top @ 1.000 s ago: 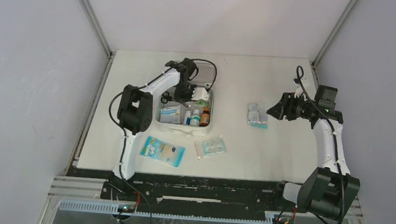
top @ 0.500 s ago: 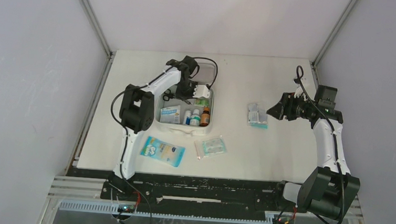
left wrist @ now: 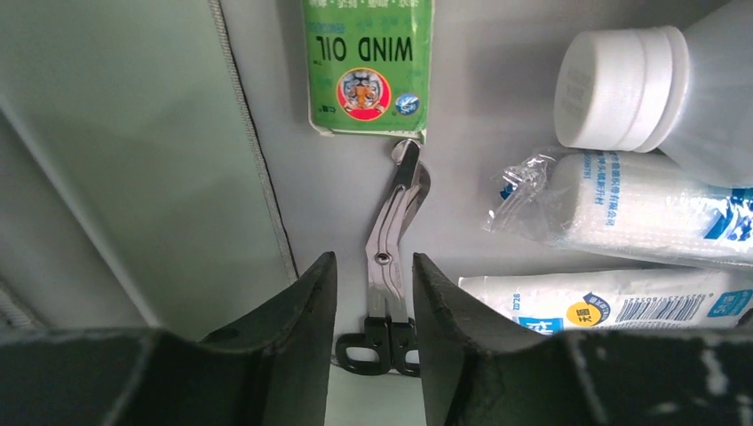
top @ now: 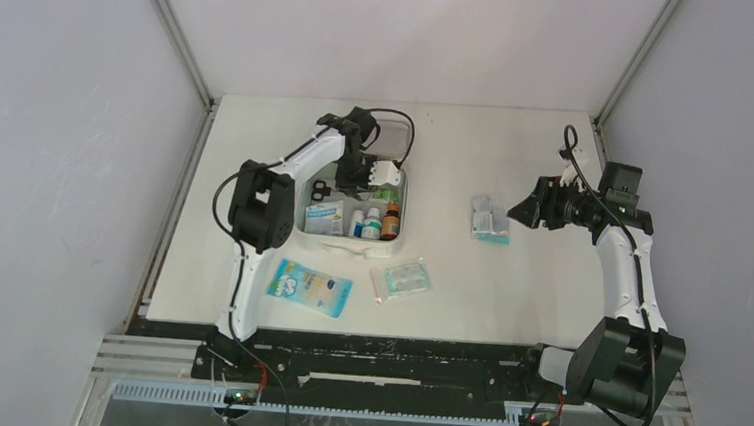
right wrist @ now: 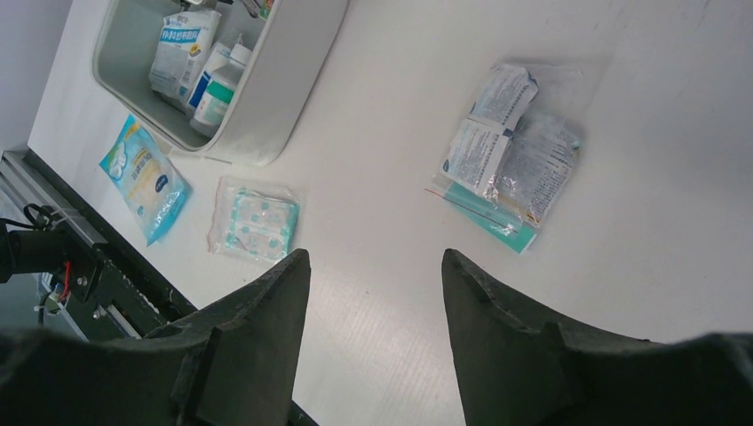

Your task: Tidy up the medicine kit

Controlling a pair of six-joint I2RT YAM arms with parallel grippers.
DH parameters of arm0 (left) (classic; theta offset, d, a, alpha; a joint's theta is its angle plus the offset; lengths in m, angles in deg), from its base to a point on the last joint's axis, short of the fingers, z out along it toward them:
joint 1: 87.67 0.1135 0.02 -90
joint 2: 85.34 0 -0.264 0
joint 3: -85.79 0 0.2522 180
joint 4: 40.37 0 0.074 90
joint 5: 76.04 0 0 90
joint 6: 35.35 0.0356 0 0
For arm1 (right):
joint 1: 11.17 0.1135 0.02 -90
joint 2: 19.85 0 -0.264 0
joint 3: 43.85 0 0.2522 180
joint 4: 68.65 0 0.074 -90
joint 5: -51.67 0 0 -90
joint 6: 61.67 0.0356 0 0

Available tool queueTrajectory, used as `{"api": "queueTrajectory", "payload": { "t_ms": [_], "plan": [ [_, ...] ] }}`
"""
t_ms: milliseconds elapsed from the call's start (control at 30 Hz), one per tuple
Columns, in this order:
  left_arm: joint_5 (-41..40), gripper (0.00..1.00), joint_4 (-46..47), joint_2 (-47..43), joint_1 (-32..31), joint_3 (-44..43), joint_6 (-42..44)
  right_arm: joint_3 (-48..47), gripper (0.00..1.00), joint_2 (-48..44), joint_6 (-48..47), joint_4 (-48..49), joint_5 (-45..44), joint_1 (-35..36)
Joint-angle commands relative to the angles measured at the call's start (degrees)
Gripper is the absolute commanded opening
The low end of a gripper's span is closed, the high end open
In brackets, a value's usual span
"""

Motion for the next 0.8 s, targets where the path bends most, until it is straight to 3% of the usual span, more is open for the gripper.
{"api": "queueTrajectory", "payload": {
  "t_ms": [0,233,500,633,767],
  "plan": [
    [1.5,0.44,1.5,-4.6,-0.2,-1.4,-1.7,0.0,0.56,-0.6,-1.3,0.6,1.2,-0.2],
    [-0.7,0.62,5.8,-11.6,0.3,1.4,-6.4,0.0,0.57,-1.2,-1.1,0.9,-7.0,1.6],
    [-7.1,0.83,22.4,-26.6,0.3,16.4,-21.2,-0.1,0.62,-0.2,-2.3,0.9,-21.0,7.3],
    [-7.3,0.87,23.0,-35.1,0.3,22.8,-28.1,-0.1,0.62,0.0,-4.5,-0.2,-22.3,11.0],
    [-1.0,0.93,19.4,-43.8,0.3,32.2,-30.6,0.6,0.65,-0.5,-8.3,-0.9,-18.9,15.8]
  ]
}}
